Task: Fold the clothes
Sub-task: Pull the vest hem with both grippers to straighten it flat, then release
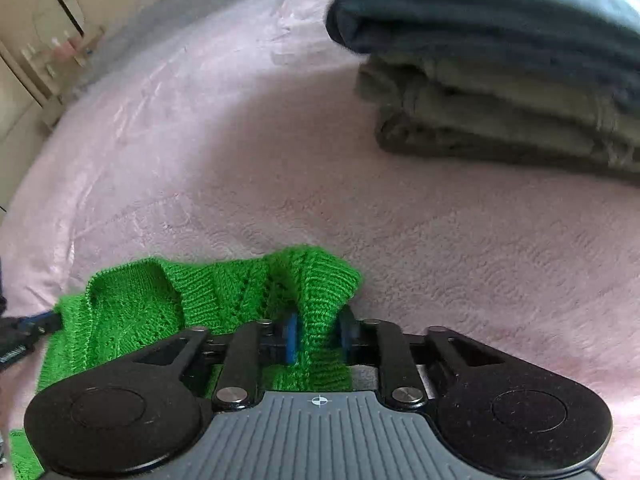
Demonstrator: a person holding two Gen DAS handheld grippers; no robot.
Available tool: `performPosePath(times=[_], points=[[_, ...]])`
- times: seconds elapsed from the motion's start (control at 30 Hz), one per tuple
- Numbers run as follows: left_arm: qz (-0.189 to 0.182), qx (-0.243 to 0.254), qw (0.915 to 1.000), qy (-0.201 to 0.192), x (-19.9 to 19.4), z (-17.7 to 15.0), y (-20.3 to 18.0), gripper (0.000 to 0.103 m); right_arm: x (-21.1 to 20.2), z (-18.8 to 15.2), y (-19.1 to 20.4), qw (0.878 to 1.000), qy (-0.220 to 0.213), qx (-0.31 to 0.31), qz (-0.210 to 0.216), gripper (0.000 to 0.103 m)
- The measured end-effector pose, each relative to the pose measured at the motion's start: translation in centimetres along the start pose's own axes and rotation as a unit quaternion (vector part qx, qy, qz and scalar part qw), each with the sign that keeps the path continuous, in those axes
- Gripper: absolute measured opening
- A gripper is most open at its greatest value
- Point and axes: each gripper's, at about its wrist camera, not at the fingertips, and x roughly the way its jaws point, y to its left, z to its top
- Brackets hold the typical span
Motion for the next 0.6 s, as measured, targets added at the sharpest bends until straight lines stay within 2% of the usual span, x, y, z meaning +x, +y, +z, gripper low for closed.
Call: performPosePath(times=[0.03, 0.07, 0.13, 0.17, 0.2, 0.23, 0.3, 0.33, 0.37, 0.43, 0.47, 0.53, 0.57, 0.6], points=[[0.003, -0.002, 1.0, -0.004, -0.4, 0.1, -0.1, 0.011, -1.2, 0.1, 0.2, 1.0, -0.015, -0.011, -0.015, 0.06], [0.006, -0.004, 0.9999, -0.009, -0.8, 0.2, -0.3, 0.012, -2.5, 0.1, 0.5, 0.999, -0.035, -0.023, -0.025, 0.061], [0.012, -0.008, 0.9997, -0.017, -1.6, 0.4, -0.6, 0.019, -4.7, 0.0, 1.0, 0.996, -0.071, -0.037, -0.044, 0.061], [0.015, -0.01, 0.9996, -0.022, -2.0, 0.5, -0.7, 0.022, -5.5, 0.0, 1.3, 0.995, -0.082, -0.043, -0.039, 0.061], [0.018, -0.012, 0.9994, -0.026, -2.4, 0.6, -0.9, 0.022, -5.7, 0.0, 1.8, 0.995, -0.085, -0.049, -0.013, 0.061], [0.021, -0.014, 0.9992, -0.03, -2.8, 0.7, -1.0, 0.022, -5.5, 0.0, 2.4, 0.995, -0.077, -0.057, 0.018, 0.06], [-0.034, 0.018, 0.9992, 0.01, -1.4, 0.2, -3.1, 0.022, -3.6, -0.2, 3.9, 0.994, -0.037, -0.089, 0.049, 0.052], [-0.062, 0.034, 0.9971, 0.03, -0.6, -0.1, -4.2, 0.022, -2.1, -0.4, 4.4, 0.994, -0.015, -0.105, 0.04, 0.052], [-0.065, 0.058, 0.9953, 0.043, 0.5, -0.4, -5.2, 0.023, -0.7, -0.5, 4.5, 0.993, -0.002, -0.113, 0.018, 0.052], [-0.028, 0.084, 0.9939, 0.065, 3.4, -1.1, -6.3, 0.023, 1.3, -0.4, 3.5, 0.996, 0.008, -0.094, -0.006, 0.05], [-0.012, 0.075, 0.995, 0.066, 4.4, -1.1, -6.0, 0.018, 1.0, -0.1, 2.8, 0.998, 0.005, -0.069, -0.002, 0.05], [-0.004, 0.025, 0.998, 0.058, 4.6, 0.1, -4.9, 0.016, -1.0, 0.3, 2.2, 1.0, -0.012, -0.028, 0.007, 0.05], [-0.007, 0.008, 0.9988, 0.047, 3.9, 0.5, -4.8, 0.016, -2.6, 0.0, 2.4, 0.999, -0.026, -0.03, 0.01, 0.05], [-0.01, 0.005, 0.9995, 0.029, 2.9, 1.0, -5.4, 0.021, -4.3, -0.4, 2.8, 0.998, -0.038, -0.039, 0.017, 0.05]])
